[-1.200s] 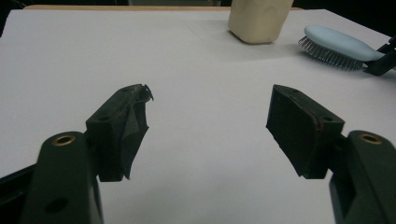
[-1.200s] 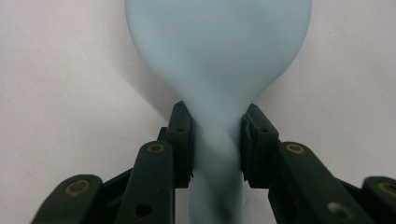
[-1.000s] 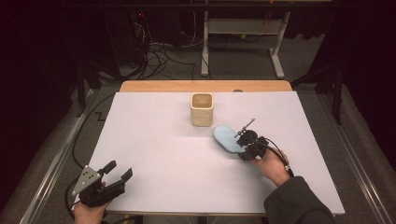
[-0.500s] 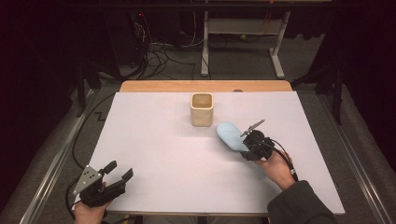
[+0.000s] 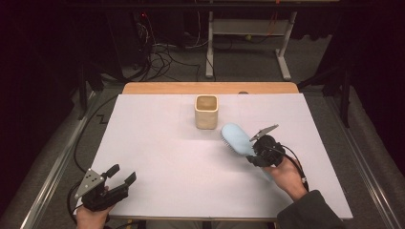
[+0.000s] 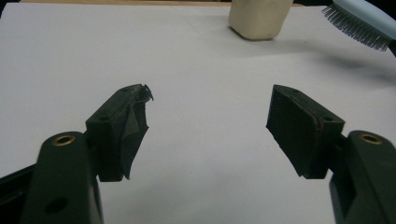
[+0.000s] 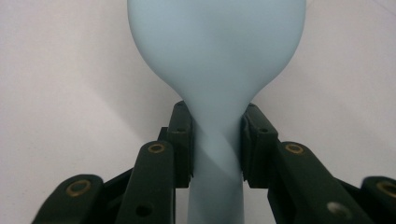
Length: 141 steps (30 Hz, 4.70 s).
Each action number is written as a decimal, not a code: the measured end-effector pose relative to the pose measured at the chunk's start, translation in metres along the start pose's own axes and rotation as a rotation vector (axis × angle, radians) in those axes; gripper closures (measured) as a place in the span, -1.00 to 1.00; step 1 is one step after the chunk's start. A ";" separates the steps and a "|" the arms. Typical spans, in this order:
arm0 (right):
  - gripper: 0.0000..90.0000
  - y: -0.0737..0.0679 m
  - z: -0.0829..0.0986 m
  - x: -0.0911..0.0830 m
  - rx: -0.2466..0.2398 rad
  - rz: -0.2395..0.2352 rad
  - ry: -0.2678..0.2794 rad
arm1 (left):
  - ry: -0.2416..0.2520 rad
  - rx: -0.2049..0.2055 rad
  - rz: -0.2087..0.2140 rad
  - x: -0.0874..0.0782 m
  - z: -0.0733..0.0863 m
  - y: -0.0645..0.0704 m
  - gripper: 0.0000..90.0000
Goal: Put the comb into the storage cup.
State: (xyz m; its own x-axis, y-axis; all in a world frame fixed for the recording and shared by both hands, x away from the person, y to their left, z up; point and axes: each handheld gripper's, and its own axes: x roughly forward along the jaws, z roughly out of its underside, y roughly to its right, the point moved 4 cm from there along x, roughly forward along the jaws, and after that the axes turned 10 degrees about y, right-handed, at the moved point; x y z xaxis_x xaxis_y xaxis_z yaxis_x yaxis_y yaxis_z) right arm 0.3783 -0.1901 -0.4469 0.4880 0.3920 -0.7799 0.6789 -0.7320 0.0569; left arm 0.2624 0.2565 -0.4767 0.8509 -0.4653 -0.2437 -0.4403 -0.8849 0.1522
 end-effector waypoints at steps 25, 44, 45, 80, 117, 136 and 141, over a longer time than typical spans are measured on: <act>0.56 -0.025 0.007 -0.016 0.009 -0.059 0.154 | -0.003 -0.002 0.016 0.005 -0.001 0.009 -0.35; 0.56 -0.043 0.009 -0.017 -0.018 -0.082 0.228 | -0.001 0.046 0.045 0.014 -0.004 0.024 -0.35; 0.56 -0.044 0.009 -0.017 -0.021 -0.083 0.229 | 0.001 0.046 0.050 0.015 -0.004 0.025 -0.35; 0.56 -0.060 0.007 -0.013 -0.015 -0.133 0.251 | -0.059 0.074 0.185 0.049 -0.013 0.064 -0.39; 0.56 -0.075 0.002 -0.017 -0.054 -0.154 0.272 | -0.075 0.092 0.352 0.089 -0.020 0.110 -0.44; 0.56 -0.079 0.002 -0.020 -0.065 -0.170 0.278 | -0.103 0.095 0.444 0.113 -0.029 0.143 -0.50; 0.56 -0.080 0.002 -0.019 -0.071 -0.172 0.279 | -0.109 0.090 0.471 0.118 -0.032 0.152 -0.51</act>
State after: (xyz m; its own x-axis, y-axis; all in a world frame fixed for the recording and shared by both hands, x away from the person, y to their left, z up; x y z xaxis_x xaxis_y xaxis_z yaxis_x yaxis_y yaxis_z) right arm 0.3134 -0.1400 -0.4376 0.4874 0.6509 -0.5820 0.7963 -0.6049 -0.0096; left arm 0.3051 0.0678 -0.4519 0.5206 -0.8108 -0.2675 -0.7973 -0.5738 0.1875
